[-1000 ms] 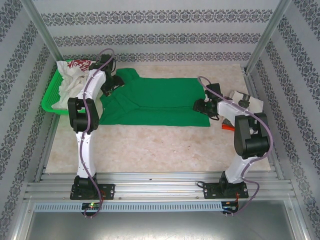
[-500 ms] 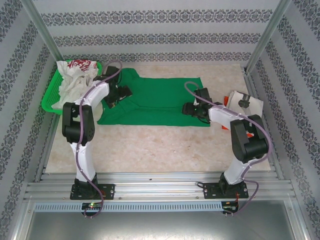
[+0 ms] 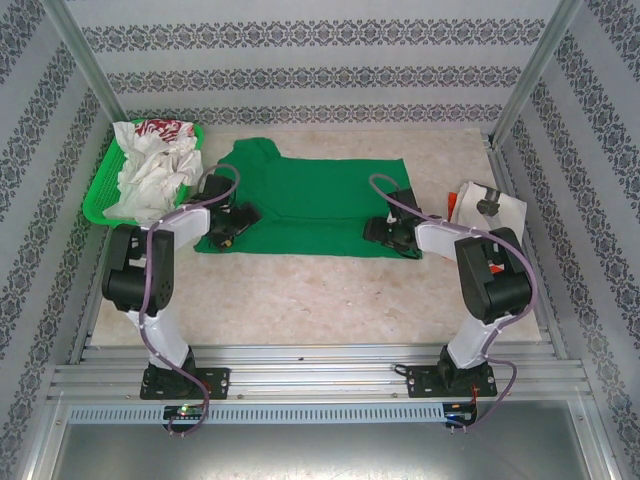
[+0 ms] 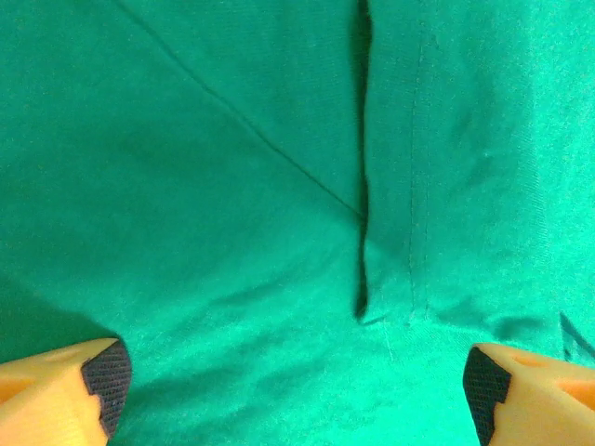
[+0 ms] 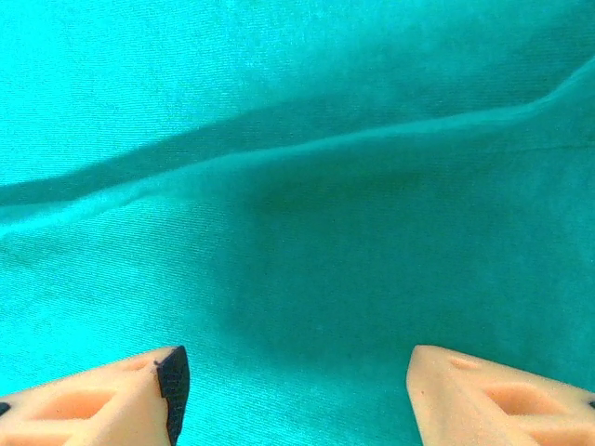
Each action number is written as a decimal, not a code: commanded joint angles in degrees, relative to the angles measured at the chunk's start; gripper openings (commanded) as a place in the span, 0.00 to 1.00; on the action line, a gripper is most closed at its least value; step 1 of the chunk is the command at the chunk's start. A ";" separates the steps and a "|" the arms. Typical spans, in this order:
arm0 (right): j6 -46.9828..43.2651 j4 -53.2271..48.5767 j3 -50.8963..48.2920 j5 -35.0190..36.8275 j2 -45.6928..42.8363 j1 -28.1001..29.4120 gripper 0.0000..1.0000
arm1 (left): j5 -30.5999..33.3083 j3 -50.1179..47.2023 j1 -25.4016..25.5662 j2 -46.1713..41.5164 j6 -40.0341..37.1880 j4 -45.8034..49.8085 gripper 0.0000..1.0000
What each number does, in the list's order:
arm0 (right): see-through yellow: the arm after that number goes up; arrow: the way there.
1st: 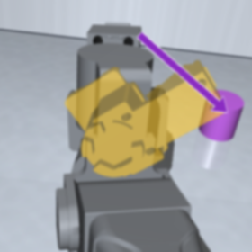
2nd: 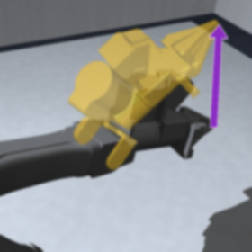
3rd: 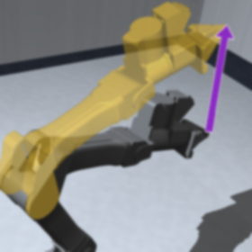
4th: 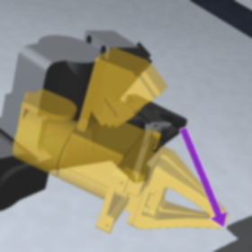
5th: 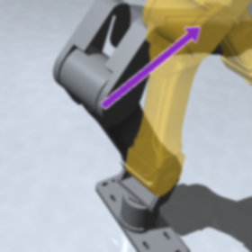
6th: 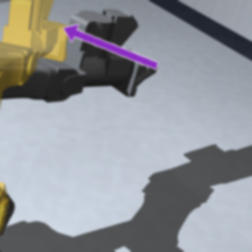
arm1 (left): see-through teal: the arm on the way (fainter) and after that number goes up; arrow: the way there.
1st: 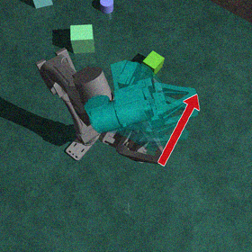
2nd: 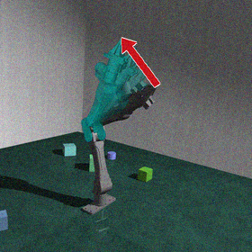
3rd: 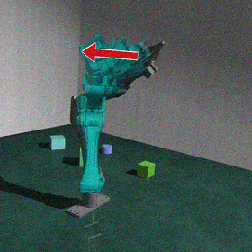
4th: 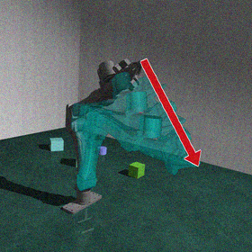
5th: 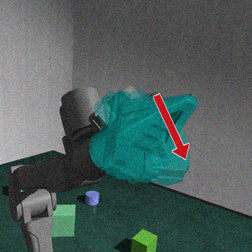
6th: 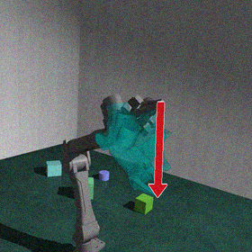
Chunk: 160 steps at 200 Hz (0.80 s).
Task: Fold and stack the t-shirts
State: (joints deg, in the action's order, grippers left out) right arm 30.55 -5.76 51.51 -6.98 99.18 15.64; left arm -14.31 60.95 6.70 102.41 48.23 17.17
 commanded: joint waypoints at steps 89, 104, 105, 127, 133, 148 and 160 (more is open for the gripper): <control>7.99 -10.47 -18.81 1.16 -18.67 4.52 0.64 | -1.74 -27.52 5.18 -21.17 10.83 3.90 0.94; 8.47 -12.03 -19.88 1.57 -21.30 4.93 0.64 | -1.39 -28.80 5.68 -24.69 11.85 5.87 0.94; 8.52 -12.15 -19.92 1.59 -21.48 4.93 0.64 | -1.36 -28.79 5.73 -24.92 11.91 6.04 0.94; 7.95 -13.90 -19.79 2.87 -25.05 4.94 0.64 | -0.41 -27.85 5.78 -28.52 11.92 8.49 0.94; 7.42 -13.93 -19.24 2.98 -25.61 4.96 0.64 | -0.05 -26.93 5.81 -28.67 11.57 8.93 0.94; 6.55 -14.01 -17.14 3.05 -25.89 4.97 0.64 | 0.64 -23.40 5.73 -27.28 10.02 10.12 0.94; 5.66 -13.73 -15.21 2.65 -25.72 5.17 0.64 | 0.55 -19.92 5.74 -25.41 8.75 10.60 0.94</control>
State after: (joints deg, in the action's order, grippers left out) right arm 37.52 -17.52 32.84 -5.54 74.22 20.14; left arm -15.55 35.55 12.01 74.87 58.33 22.50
